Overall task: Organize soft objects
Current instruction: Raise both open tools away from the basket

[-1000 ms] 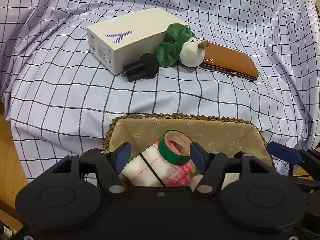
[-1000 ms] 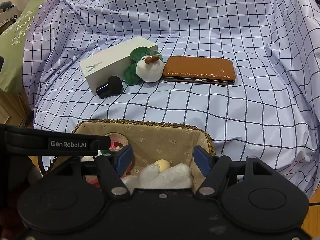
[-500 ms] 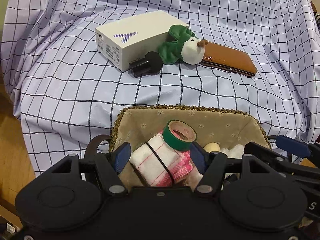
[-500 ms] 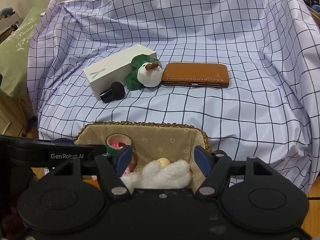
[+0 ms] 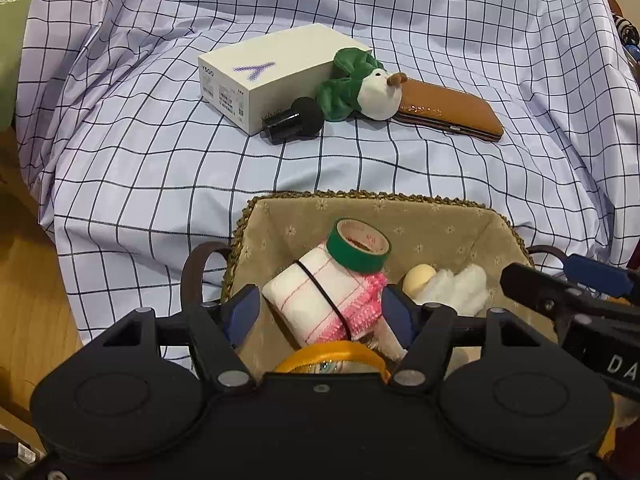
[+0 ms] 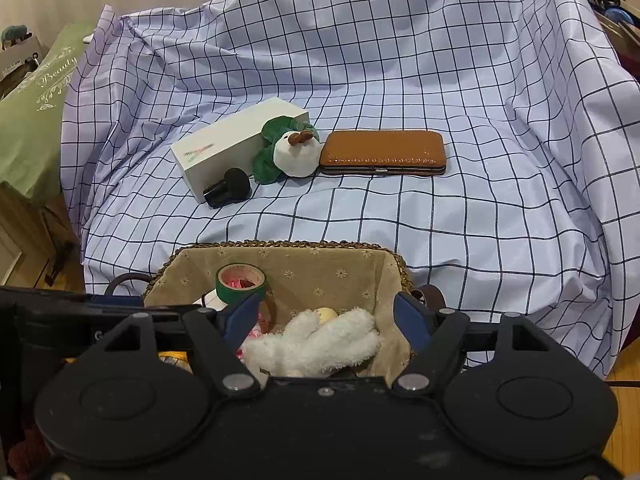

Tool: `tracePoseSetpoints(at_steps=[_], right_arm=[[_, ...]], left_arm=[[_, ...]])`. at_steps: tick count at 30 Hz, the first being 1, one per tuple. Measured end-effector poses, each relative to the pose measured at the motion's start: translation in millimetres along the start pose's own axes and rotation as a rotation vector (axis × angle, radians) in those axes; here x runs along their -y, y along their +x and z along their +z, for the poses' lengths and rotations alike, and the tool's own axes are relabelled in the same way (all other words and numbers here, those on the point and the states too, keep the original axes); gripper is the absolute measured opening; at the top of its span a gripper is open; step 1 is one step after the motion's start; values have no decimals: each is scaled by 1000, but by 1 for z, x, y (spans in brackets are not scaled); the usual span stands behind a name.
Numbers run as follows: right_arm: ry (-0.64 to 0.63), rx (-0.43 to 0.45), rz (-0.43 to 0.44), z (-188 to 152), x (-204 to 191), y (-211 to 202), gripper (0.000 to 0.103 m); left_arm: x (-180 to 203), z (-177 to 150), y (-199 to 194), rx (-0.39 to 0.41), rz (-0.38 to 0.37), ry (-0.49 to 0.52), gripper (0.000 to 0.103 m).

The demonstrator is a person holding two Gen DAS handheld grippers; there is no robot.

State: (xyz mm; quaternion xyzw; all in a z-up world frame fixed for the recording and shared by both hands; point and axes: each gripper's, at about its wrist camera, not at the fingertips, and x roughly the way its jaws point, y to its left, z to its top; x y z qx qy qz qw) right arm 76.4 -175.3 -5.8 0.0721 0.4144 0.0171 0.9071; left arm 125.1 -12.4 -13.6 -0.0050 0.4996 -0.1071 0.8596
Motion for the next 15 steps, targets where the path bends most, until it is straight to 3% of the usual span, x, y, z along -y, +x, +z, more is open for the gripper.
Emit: tracePoseSetpoints(at_steps=[15], right_arm=[[-10, 7, 2, -2, -1, -6, 76]], left_arm=[[1, -8, -5, 2, 1, 8, 66]])
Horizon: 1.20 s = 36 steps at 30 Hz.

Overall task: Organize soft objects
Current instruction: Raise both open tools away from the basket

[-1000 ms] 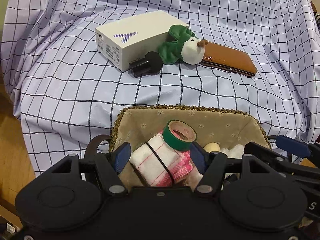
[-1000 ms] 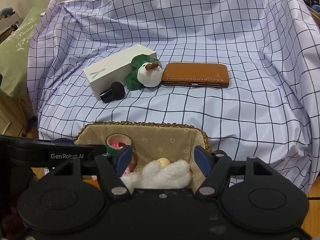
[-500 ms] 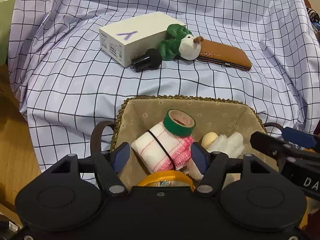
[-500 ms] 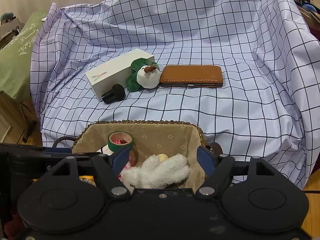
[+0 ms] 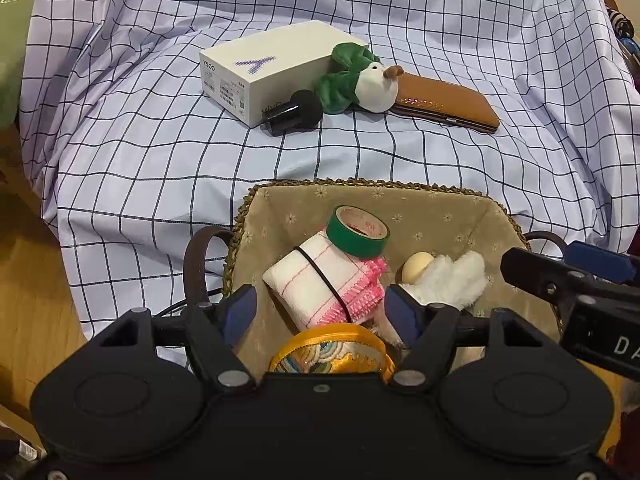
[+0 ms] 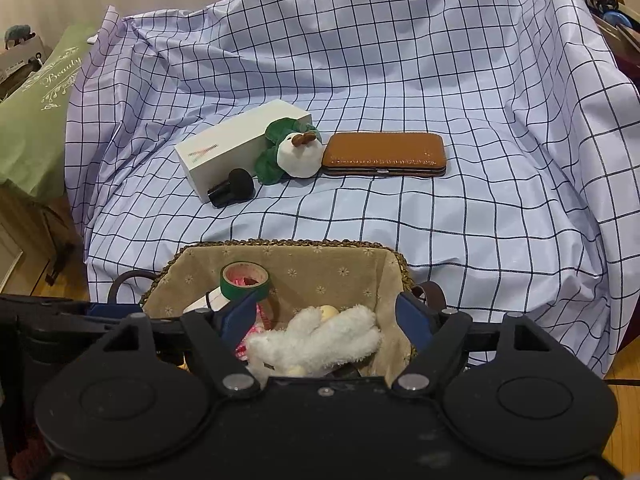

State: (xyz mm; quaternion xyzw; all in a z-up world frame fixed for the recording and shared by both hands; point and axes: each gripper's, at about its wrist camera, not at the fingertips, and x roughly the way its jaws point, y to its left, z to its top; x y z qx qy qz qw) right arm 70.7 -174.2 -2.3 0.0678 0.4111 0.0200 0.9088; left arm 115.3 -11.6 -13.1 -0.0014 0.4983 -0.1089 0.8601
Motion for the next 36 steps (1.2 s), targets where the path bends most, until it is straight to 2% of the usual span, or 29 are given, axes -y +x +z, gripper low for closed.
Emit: tracePoseSetpoints(at_steps=[9, 12, 26, 29, 32, 36], right_arm=[[-13, 41, -24, 15, 3, 1, 82], [-20, 59, -31, 20, 2, 2, 84], [-48, 164, -29, 48, -5, 11, 99], [-56, 203, -32, 55, -8, 14, 102], [-82, 226, -34, 61, -12, 19, 102], [-128, 211, -39, 69, -17, 31, 103]], left_arm=[[0, 1, 1, 1, -14, -4, 67], [-1, 1, 2, 2, -14, -11, 76], [-7, 11, 4, 39, -33, -37, 76], [-8, 14, 3, 61, -34, -43, 86], [-8, 18, 1, 88, -35, -39, 87], [-8, 23, 2, 100, -40, -32, 88]])
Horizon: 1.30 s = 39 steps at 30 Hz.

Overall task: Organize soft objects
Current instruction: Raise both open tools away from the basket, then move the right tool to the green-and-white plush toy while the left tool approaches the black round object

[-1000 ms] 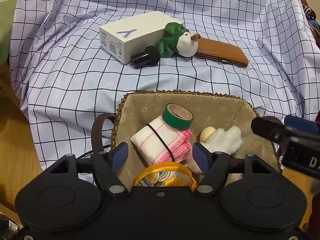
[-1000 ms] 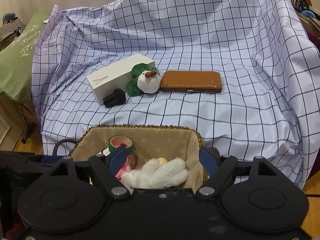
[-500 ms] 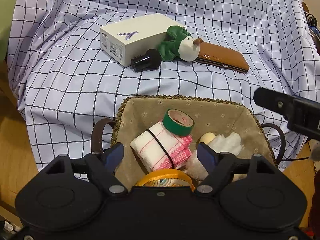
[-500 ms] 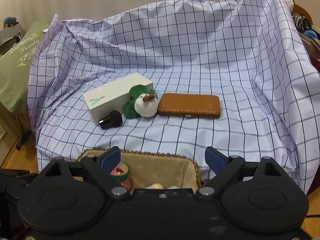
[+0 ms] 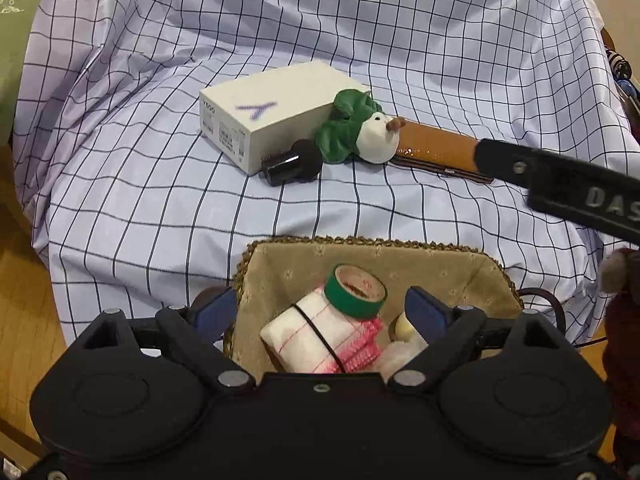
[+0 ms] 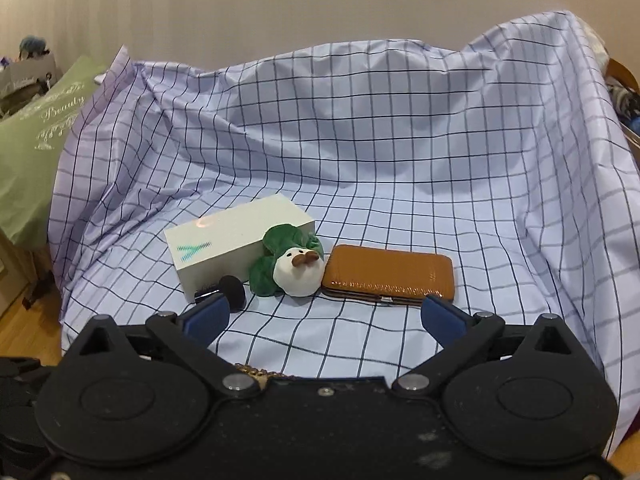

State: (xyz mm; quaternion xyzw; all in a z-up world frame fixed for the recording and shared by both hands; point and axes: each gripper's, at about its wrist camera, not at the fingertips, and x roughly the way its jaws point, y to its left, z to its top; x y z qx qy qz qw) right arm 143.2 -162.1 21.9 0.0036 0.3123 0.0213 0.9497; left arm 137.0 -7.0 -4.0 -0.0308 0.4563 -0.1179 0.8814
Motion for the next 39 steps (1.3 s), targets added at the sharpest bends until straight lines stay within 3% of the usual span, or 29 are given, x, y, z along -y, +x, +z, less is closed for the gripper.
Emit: tracePoseSetpoints(at_steps=[16, 23, 39], right_arm=[[-82, -45, 45, 24, -12, 57, 102], [-107, -106, 67, 35, -17, 95, 89], [-191, -155, 79, 40, -30, 154, 84]], left_arm=[[-5, 15, 12, 5, 0, -14, 95], [-10, 22, 23, -33, -30, -46, 95], [-20, 37, 44, -61, -30, -78, 95]])
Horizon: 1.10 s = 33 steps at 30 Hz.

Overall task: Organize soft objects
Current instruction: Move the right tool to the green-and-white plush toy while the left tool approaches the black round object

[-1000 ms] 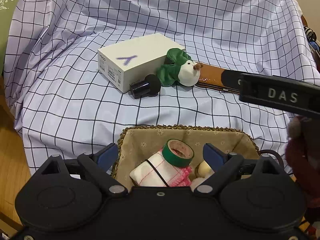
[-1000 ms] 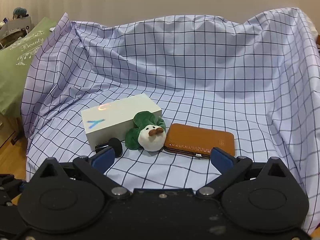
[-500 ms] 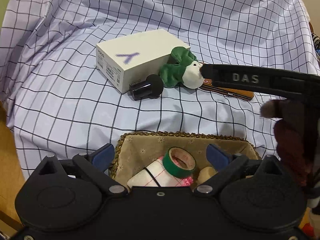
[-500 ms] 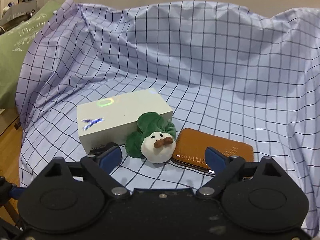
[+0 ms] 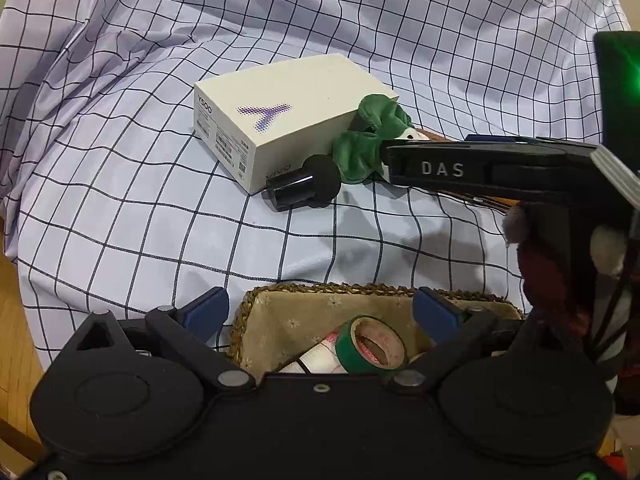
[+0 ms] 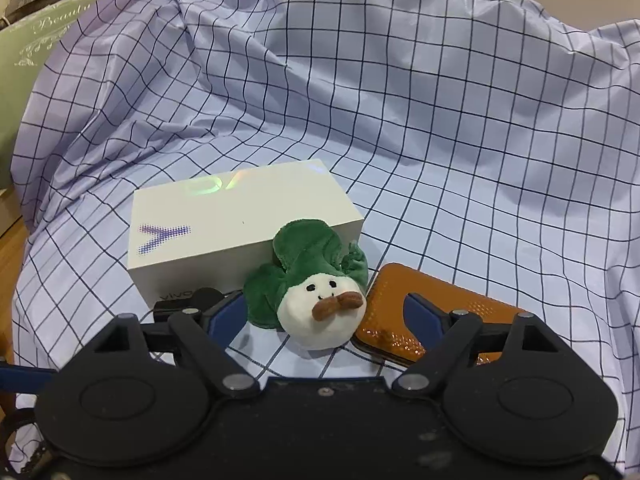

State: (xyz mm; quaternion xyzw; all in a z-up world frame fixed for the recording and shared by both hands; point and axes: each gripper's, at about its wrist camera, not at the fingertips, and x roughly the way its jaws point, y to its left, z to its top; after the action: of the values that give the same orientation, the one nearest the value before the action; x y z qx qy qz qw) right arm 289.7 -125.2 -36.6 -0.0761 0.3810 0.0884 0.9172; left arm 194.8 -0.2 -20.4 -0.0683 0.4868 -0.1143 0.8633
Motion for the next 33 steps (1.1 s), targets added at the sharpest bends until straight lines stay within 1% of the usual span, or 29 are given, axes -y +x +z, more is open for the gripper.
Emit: tracePoseSetpoints(at_steps=[6, 8, 11, 14, 16, 18, 21, 23, 33], right_arm=[[-31, -11, -3, 3, -4, 13, 84], [-37, -18, -1, 3, -5, 17, 81], [-49, -28, -1, 4, -7, 23, 81], [-62, -38, -1, 4, -9, 28, 77], [-66, -43, 1, 4, -9, 31, 77], [-73, -48, 4, 4, -10, 33, 74], [-79, -56, 4, 5, -11, 37, 73], [-84, -60, 6, 5, -12, 39, 70], [-100, -70, -2, 4, -14, 42, 67]], left_arm=[[-2, 2, 4, -8, -3, -6, 95], [-3, 2, 5, -11, -2, -8, 95], [-4, 3, 6, -14, -2, -10, 95], [-5, 4, 7, -15, -3, -11, 95], [-5, 4, 7, -17, -3, -13, 95], [-6, 5, 8, -19, -5, -15, 95], [-7, 5, 8, -19, -5, -15, 95], [-7, 6, 8, -19, -5, -17, 95], [-8, 5, 8, -20, -4, -16, 95]])
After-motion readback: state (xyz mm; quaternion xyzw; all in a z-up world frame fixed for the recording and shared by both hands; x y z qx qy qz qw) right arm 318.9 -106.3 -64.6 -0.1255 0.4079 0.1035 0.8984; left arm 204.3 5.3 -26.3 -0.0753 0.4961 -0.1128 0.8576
